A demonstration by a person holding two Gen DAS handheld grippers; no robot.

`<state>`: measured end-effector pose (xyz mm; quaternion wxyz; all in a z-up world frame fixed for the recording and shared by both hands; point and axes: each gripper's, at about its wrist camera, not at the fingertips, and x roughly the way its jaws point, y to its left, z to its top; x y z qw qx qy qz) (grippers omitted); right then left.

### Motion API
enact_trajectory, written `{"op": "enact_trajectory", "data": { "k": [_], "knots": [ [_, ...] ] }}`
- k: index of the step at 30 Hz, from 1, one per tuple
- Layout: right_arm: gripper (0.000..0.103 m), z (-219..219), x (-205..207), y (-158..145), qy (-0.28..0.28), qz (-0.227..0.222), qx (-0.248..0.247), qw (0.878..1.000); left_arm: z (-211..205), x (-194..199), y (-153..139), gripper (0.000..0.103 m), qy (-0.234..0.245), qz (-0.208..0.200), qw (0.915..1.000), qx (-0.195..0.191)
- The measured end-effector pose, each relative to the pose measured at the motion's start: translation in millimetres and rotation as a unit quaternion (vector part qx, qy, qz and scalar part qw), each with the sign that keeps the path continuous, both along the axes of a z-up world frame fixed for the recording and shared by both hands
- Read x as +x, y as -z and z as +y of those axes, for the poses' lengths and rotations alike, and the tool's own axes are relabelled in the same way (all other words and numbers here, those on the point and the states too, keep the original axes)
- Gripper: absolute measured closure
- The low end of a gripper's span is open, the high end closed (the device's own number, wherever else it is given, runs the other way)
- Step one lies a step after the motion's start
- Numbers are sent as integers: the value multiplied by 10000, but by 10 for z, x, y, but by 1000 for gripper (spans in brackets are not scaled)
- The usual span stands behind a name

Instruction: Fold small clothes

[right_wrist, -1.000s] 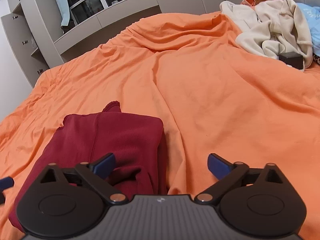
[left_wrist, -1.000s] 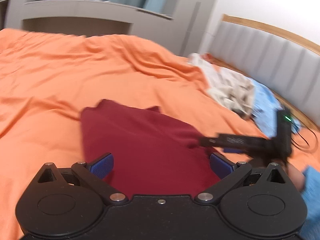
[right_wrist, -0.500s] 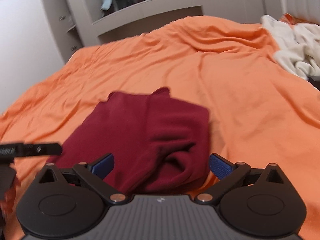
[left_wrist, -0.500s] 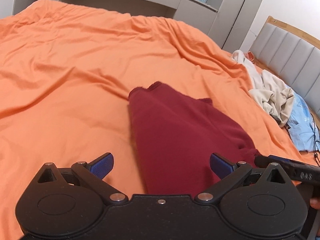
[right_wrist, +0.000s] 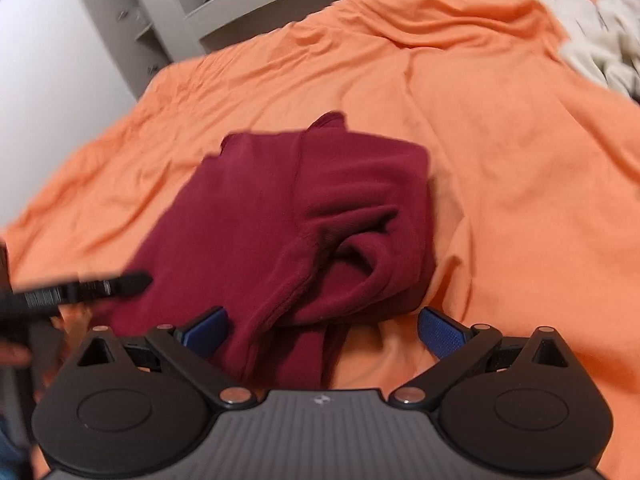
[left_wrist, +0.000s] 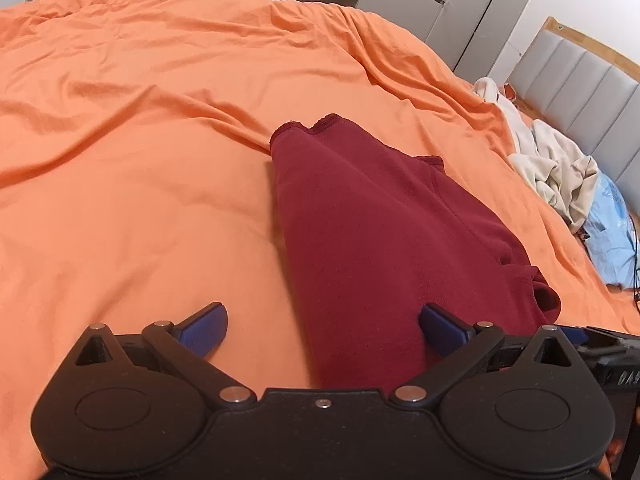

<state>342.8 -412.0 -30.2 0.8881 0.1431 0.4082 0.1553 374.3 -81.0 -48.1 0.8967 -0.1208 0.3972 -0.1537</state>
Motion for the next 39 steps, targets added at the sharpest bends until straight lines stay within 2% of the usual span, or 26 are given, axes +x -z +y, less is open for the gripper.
{"op": "enact_trajectory", "data": {
  "k": [4, 9, 13, 16, 18, 20, 23, 25, 27, 30, 33, 35, 39],
  "knots": [
    [0, -304, 84, -42, 580, -44, 427, 9974, 12, -28, 34, 0, 3, -85, 9999, -56],
    [1, -576, 187, 59, 1090, -182, 1184, 9868, 51, -73, 92, 0, -7, -214, 9995, -217],
    [10, -722, 339, 144, 1268, -391, 1764, 9753, 48, -68, 94, 0, -7, -221, 9995, -213],
    [25, -749, 468, 220, 1403, -447, 1800, 9726, 51, -72, 100, 0, -7, -236, 9995, -221],
    [47, -744, 511, 282, 1511, -323, 1650, 9741, 51, -72, 103, 0, -8, -242, 9994, -229],
    [56, -732, 516, 324, 1584, -264, 1508, 9754, 49, -71, 104, 0, -7, -243, 9994, -230],
    [68, -681, 459, 312, 1477, -429, 1474, 9770, 48, -71, 104, 0, -9, -245, 9994, -230],
    [72, -630, 445, 267, 1353, -551, 1453, 9785, 47, -72, 105, 0, -10, -251, 9994, -227],
    [74, -531, 414, 217, 1208, -670, 1231, 9827, 47, -73, 105, 0, -10, -254, 9994, -228],
    [77, -267, 372, 125, 947, -955, 357, 9903, 46, -74, 106, 0, -10, -254, 9994, -227],
    [77, 21, 279, 56, 690, -1326, -506, 9875, 47, -74, 106, 0, -10, -255, 9994, -227],
    [77, 220, 197, 8, 476, -1675, -1105, 9785, 47, -74, 107, 0, -11, -254, 9994, -229],
    [77, 609, 25, -17, 11, -2272, -2265, 9472, 48, -75, 108, 0, -10, -256, 9994, -228]
  ]
}}
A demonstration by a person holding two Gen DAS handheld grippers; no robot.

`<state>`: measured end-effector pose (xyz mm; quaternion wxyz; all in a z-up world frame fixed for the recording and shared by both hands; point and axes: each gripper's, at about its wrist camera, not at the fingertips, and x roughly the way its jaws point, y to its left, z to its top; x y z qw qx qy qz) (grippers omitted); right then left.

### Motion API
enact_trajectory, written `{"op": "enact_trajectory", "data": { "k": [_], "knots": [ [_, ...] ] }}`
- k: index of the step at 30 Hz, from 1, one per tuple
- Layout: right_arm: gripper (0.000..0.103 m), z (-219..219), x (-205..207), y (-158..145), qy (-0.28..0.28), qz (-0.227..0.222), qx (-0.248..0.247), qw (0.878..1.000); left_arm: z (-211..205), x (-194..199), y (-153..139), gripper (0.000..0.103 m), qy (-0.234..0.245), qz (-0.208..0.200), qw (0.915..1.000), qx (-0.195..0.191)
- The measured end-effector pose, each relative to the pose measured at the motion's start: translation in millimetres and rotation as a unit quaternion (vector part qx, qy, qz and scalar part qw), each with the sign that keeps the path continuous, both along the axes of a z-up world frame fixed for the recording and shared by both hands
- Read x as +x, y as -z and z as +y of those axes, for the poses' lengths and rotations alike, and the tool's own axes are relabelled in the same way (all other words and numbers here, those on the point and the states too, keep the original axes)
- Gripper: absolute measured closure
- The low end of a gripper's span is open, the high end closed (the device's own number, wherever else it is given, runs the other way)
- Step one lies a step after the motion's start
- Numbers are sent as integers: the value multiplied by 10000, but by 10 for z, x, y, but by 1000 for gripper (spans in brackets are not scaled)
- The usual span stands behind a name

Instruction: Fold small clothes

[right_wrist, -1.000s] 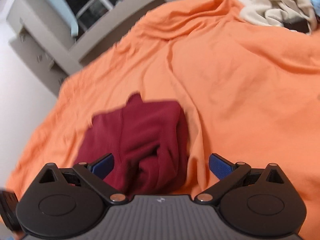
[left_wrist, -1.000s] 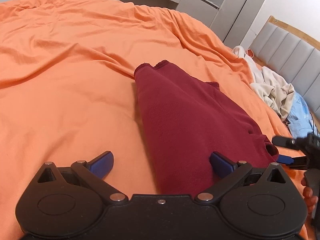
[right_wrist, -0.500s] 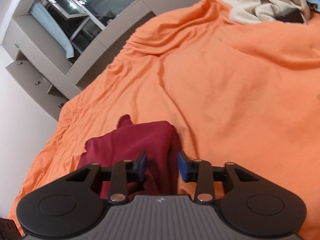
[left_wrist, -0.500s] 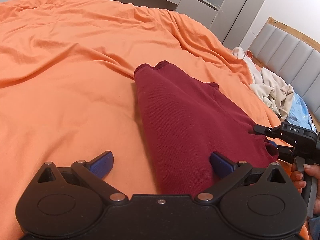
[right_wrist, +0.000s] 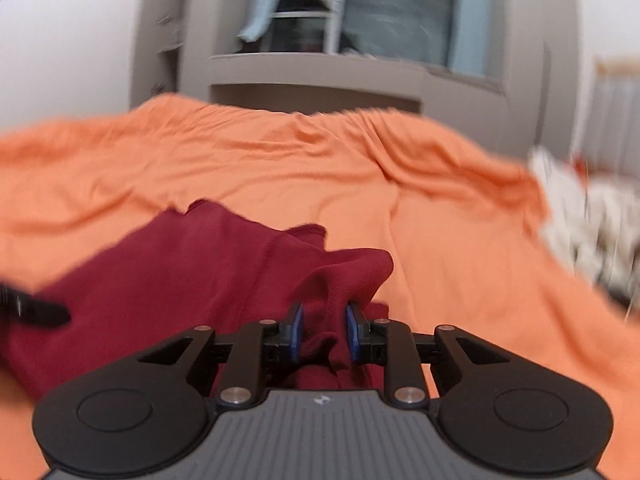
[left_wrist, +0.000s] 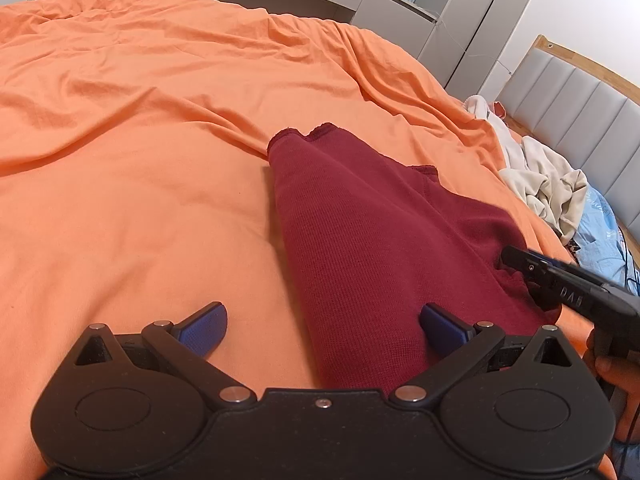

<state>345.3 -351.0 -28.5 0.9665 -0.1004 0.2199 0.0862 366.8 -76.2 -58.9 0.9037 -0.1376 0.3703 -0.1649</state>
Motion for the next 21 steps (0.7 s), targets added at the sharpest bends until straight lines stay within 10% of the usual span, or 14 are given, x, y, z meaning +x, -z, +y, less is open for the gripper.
{"op": "enact_trajectory", "data": {
  "k": [4, 10, 16, 21],
  "knots": [
    [74, 132, -32, 26, 123, 33, -327, 9994, 0, 0, 1, 0, 1, 0, 10000, -3],
    [54, -349, 167, 54, 392, 630, 972, 9925, 1, 1, 4, 0, 1, -1, 10000, -3],
    [32, -896, 373, 222, 514, 1347, 2693, 9522, 2, 0, 5, 0, 1, -1, 10000, -2],
    [33, -1105, 447, 391, 603, 1677, 3329, 9260, 2, -1, 5, 0, 1, -5, 10000, -1]
  ]
}}
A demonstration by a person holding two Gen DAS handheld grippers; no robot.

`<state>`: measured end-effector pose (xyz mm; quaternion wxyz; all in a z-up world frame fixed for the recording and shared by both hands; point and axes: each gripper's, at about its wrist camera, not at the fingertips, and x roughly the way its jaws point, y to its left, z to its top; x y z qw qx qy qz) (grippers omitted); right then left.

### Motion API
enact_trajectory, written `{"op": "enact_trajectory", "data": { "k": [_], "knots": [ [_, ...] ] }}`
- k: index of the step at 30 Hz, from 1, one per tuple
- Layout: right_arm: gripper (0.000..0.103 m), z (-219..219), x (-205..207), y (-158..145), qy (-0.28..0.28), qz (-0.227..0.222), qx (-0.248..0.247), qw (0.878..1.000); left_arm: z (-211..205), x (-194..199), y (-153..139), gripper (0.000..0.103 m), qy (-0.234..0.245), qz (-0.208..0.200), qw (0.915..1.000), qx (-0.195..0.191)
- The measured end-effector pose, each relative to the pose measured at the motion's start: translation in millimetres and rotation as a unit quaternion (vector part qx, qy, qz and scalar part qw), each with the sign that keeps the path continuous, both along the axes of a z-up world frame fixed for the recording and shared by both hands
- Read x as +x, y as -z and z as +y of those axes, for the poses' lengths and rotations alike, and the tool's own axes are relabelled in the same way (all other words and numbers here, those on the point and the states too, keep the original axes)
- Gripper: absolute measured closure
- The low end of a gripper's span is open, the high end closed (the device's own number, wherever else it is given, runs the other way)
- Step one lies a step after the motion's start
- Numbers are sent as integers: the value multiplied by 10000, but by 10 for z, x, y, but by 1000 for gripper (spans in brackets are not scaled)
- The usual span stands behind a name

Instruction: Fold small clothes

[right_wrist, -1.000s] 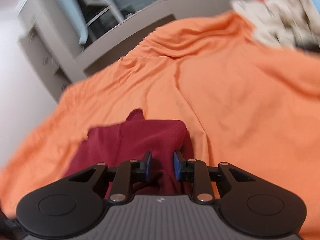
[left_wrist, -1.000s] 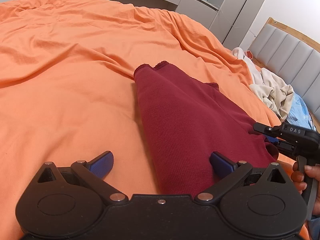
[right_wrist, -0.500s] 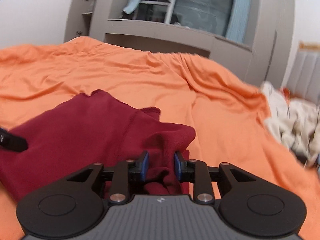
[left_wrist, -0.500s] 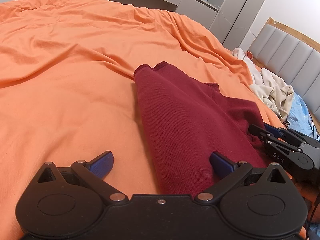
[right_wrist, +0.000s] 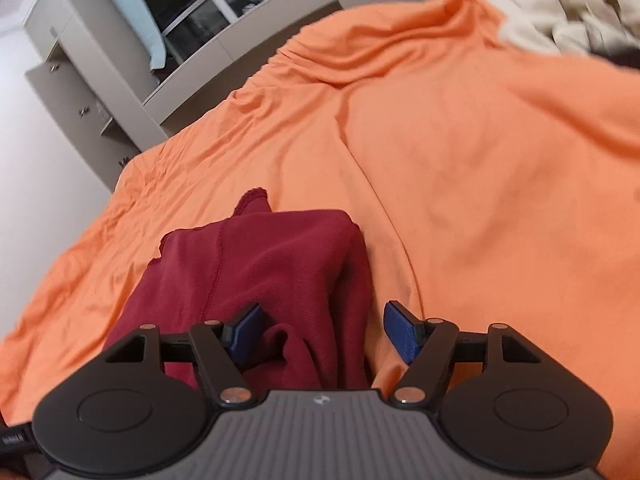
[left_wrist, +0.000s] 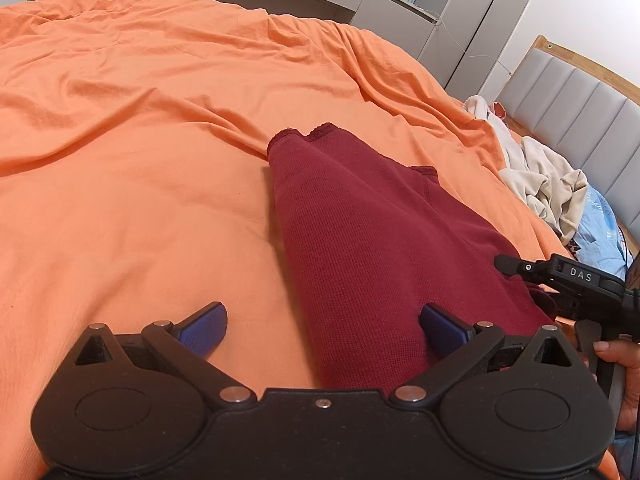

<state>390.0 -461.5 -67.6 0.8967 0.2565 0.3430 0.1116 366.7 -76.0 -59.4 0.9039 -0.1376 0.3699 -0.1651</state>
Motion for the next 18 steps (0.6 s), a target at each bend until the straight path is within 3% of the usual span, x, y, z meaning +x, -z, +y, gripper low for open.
{"op": "enact_trajectory", "data": {
  "k": [1, 3, 6, 18],
  "knots": [
    [35, -13, -3, 12, 21, 6, 33, 10000, 0, 1, 1, 0, 1, 0, 10000, 0],
    [51, 8, -17, 7, -44, -34, 3, 10000, 0, 0, 1, 0, -1, 2, 10000, -4],
    [57, 93, -51, -25, -154, -124, -203, 9996, 1, 1, 1, 0, -1, 0, 10000, -1],
    [49, 48, -34, 71, -32, 106, 95, 9999, 36, 55, -40, 0, 62, 175, 9998, -116]
  ]
}}
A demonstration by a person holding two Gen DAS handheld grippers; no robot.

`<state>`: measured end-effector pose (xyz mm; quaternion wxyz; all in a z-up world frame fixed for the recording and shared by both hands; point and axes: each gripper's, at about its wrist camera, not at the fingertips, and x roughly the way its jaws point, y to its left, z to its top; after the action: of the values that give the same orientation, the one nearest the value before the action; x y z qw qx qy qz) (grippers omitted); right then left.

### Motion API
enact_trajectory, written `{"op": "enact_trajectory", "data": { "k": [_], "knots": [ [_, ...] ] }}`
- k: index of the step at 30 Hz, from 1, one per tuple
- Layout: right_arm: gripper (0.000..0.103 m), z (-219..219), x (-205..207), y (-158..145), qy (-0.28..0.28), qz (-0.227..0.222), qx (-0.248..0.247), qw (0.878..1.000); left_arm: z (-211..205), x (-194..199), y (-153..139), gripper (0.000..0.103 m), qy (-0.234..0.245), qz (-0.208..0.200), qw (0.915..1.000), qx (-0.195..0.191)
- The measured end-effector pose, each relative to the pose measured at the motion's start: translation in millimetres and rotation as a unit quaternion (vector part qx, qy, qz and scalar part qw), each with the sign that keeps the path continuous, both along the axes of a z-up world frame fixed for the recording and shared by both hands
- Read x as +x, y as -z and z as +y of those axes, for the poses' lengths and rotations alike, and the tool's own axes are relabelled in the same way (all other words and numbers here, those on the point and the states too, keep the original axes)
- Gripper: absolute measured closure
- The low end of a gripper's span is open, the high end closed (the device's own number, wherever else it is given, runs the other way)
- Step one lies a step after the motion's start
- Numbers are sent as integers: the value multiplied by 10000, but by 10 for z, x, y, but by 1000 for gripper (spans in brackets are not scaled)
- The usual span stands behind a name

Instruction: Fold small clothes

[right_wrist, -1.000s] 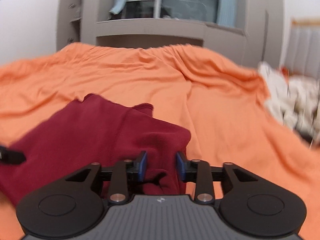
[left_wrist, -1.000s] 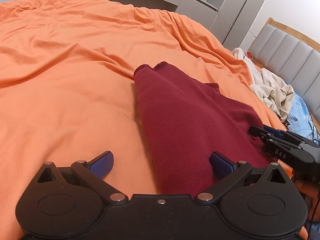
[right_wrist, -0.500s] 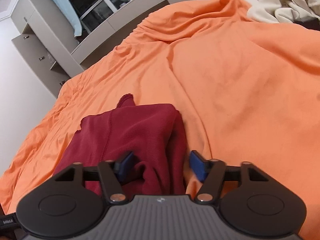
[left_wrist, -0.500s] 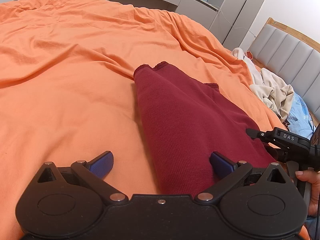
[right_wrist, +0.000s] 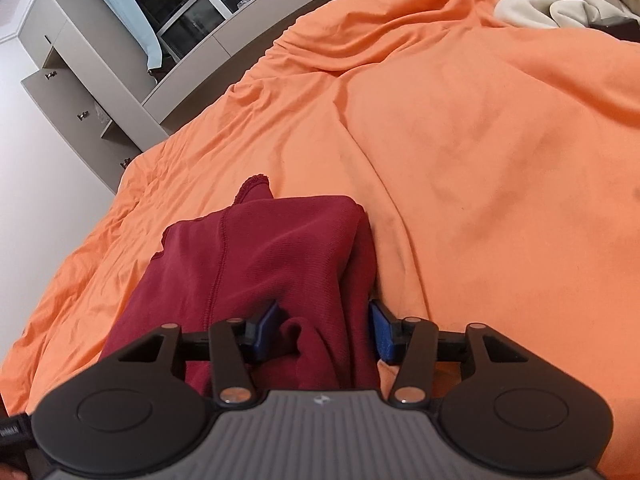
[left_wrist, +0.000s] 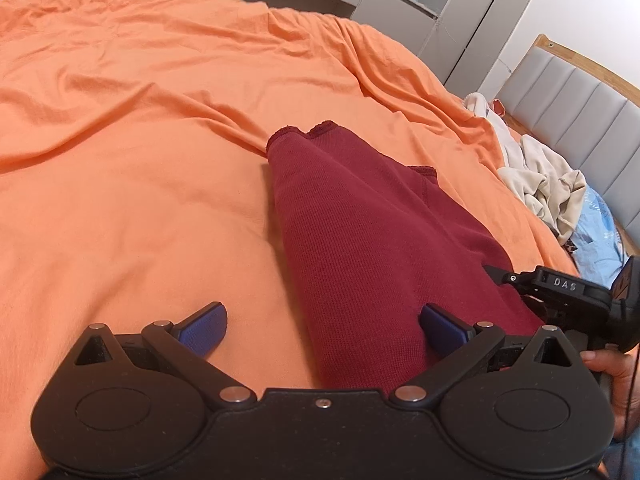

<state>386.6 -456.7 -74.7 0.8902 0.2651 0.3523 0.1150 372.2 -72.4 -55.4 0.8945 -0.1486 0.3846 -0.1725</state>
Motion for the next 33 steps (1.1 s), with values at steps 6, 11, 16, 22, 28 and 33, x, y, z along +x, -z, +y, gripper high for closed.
{"op": "enact_trajectory", "data": {
  "k": [6, 11, 16, 22, 28, 33],
  "knots": [
    [54, 16, -9, -9, 4, -30, -33, 10000, 84, 222, -65, 0, 16, 174, 9996, -239],
    [61, 74, -32, -50, 13, -79, -98, 9999, 98, 436, 36, 1, 87, 403, 9975, -568],
    [67, 143, -51, -123, 36, -193, -292, 9994, 41, 445, 13, 13, 328, 380, 9970, -596],
    [77, 250, -91, -247, 83, -397, -554, 9976, -33, 431, -37, 42, 430, 330, 9970, -551],
    [80, 450, -186, -589, 24, -1009, -851, 9912, -94, 335, -211, 64, 400, -40, 9987, -320],
    [81, 804, -283, -912, -285, -1681, -1186, 9782, -98, 219, -472, 69, 426, -613, 9971, -124]
  ]
}}
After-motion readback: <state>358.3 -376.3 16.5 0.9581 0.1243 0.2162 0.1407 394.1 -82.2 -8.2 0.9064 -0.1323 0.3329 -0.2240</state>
